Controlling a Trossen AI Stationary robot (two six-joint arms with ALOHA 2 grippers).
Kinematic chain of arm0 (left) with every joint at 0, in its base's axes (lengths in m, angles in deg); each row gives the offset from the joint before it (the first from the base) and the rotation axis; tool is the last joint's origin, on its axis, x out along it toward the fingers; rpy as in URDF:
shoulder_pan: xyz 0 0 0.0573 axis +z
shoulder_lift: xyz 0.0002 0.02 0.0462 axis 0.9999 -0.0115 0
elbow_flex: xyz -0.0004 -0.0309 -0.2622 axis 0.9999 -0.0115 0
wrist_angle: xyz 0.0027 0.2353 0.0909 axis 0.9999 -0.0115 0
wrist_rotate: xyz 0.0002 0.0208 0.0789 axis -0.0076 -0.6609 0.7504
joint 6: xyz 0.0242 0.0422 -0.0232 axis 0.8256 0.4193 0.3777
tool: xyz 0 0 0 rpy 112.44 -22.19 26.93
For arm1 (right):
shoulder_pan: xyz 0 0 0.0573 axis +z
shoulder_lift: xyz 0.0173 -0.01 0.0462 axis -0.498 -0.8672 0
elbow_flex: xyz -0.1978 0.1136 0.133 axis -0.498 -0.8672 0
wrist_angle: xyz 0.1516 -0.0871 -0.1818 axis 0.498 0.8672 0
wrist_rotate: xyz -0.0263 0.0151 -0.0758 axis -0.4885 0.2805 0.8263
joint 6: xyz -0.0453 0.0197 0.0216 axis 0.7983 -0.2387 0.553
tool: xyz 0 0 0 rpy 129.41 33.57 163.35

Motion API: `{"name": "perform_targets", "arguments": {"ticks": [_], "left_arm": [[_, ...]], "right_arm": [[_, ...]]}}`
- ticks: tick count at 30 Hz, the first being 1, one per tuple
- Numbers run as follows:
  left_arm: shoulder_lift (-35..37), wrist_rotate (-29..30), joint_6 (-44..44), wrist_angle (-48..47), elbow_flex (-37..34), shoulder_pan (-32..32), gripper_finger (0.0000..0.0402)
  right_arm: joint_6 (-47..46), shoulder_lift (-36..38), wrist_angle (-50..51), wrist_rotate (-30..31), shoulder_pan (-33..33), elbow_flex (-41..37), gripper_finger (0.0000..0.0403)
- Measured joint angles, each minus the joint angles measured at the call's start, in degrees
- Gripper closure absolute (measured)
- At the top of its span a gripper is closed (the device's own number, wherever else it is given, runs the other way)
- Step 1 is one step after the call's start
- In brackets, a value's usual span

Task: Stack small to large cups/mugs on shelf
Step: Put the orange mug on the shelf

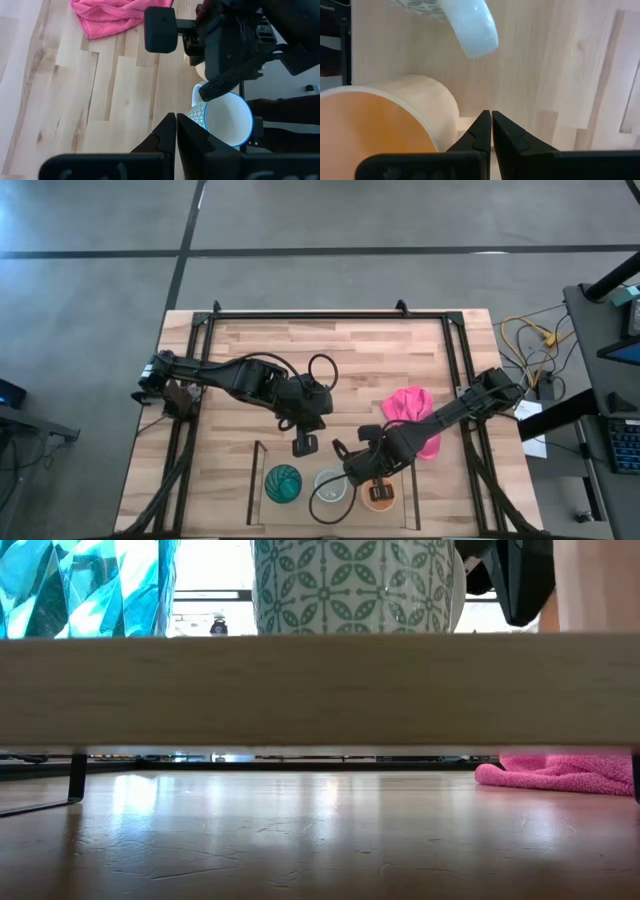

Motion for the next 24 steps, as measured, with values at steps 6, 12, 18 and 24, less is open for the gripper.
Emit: {"name": "perform_targets", "arguments": {"ticks": [6, 12, 18, 24], "left_arm": [[0.0, 0.3, 0.1, 0.0, 0.0, 0.0, 0.0402], [0.0, 0.3, 0.0, 0.0, 0.0, 0.0, 0.0402], [0.0, 0.3, 0.0, 0.0, 0.0, 0.0, 0.0402], [0.0, 0.3, 0.0, 0.0, 0.0, 0.0, 0.0402]], "right_arm": [[-2.0, 0.0, 1.0, 1.2, 0.0, 0.0, 0.0394], [-6.4, 0.0, 5.1, 1.3, 0.0, 0.0, 0.0394], [-11.1, 0.1, 7.4, 0.9, 0.3, 0.0, 0.0394], [-16.3, 0.1, 8.8, -2.3, 1.3, 0.0, 0.0394]]}}
